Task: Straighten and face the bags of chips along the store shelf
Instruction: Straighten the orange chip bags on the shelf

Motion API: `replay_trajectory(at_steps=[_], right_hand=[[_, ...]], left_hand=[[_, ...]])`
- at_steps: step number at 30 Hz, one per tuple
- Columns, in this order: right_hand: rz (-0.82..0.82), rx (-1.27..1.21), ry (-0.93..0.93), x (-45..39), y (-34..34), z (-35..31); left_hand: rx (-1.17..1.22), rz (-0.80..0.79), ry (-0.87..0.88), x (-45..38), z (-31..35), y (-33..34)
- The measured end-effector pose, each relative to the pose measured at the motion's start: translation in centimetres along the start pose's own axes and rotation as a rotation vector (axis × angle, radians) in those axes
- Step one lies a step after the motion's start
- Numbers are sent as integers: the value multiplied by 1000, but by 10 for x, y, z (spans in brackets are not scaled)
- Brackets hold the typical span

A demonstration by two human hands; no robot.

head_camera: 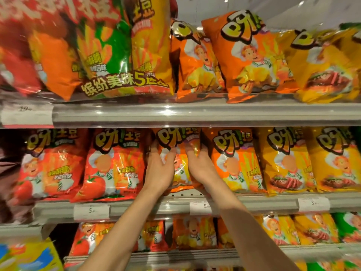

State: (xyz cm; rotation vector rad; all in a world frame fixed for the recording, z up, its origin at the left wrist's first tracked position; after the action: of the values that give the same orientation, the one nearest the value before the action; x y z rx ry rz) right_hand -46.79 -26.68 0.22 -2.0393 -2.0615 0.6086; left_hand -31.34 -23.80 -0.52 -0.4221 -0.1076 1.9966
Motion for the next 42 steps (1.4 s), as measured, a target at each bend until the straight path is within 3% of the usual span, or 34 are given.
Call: replay_trajectory(at_steps=[8,17,21,25,32,38,42], right_hand=[[25,81,11,11,-1,-1],[-71,289,-44,35,2,-9],[-71,238,5,33,0,0],[29,185,-133,23,-5,-16],[63,222,-305,14,1,-18],[100,518,-377,7,11,-14],[137,383,-392,25,-2,-23]], left_hand=[[-75,-80,-17,10,-6,4],[-106,-138,26,11,-4,1],[-59,-159,21,11,-5,2],[-38,-54,94,-9,6,-6],[2,-42,185,-21,5,-3],[36,-33,163,-20,5,-2],[-49,-44,149,-16,1,-1]])
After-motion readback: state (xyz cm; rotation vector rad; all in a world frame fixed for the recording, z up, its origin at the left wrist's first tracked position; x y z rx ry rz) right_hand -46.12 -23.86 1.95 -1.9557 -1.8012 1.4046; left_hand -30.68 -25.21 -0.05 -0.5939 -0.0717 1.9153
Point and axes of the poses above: each hand's wrist, its own x-axis away from the middle knuckle, its own y-axis out of the palm, z = x × y, the point moved 9 cm from there along -x, towards the middle knuckle, and after that the axes turned 3 degrees about -y, right-handed, at the moved point
